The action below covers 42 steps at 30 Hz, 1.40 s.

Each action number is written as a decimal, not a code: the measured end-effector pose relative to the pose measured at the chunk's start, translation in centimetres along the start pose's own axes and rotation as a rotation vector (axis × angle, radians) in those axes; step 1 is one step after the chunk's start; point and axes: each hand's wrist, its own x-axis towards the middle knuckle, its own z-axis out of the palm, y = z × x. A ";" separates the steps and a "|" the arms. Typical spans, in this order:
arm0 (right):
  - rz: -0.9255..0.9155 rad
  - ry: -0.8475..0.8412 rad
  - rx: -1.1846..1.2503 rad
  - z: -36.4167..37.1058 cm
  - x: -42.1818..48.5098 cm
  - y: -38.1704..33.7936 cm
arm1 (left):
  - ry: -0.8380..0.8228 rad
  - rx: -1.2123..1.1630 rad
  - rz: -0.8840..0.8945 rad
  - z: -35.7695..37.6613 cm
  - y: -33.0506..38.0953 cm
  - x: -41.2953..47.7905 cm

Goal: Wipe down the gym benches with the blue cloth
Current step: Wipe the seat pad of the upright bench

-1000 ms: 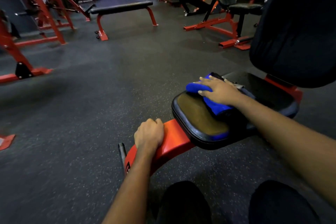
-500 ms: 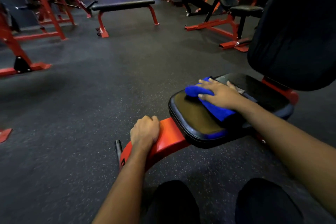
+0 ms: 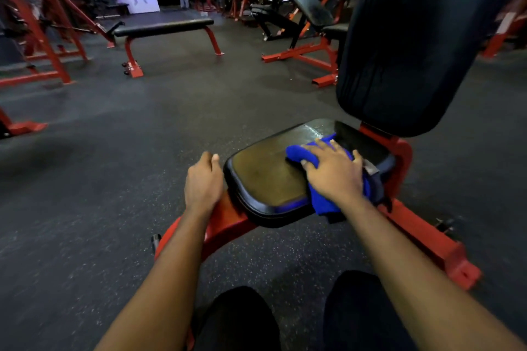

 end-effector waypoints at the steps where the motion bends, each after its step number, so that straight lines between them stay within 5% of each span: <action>1: -0.054 0.030 -0.004 0.5 -0.9 0.0 | -0.037 -0.011 0.024 0.2 0.9 0.6; 4: -0.157 0.007 0.027 0.0 -1.5 2.2 | -0.203 -0.011 0.020 1.3 2.7 2.1; 6: -0.025 0.027 0.050 -0.2 -0.5 2.1 | -0.259 0.000 0.000 2.0 3.1 2.1; 8: 0.013 0.085 -0.002 0.3 -0.8 1.1 | -0.216 -0.029 -0.014 2.6 3.1 1.3; 11: -0.168 0.052 0.004 0.4 -1.7 2.6 | -0.164 -0.073 -0.035 2.9 3.0 0.7; 16: -0.044 0.014 -0.015 -0.2 0.3 2.0 | -0.159 -0.033 -0.037 3.0 2.9 0.8; 19: -0.225 -0.103 0.005 -0.6 0.5 3.5 | -0.160 -0.001 -0.029 2.9 2.9 0.8; 23: -0.111 -0.181 -0.036 -1.3 3.2 3.0 | -0.162 0.019 -0.036 2.9 2.9 0.9; 27: -0.305 -0.298 -0.031 -1.2 3.8 3.6 | -0.146 0.032 -0.046 3.0 2.9 0.9; 33: -0.253 -0.334 -0.074 -0.3 6.7 2.1 | -0.119 -0.002 -0.090 3.5 2.8 1.6; 42: -0.283 -0.351 -0.073 0.5 10.0 2.0 | -0.287 0.076 -0.237 3.9 6.1 5.3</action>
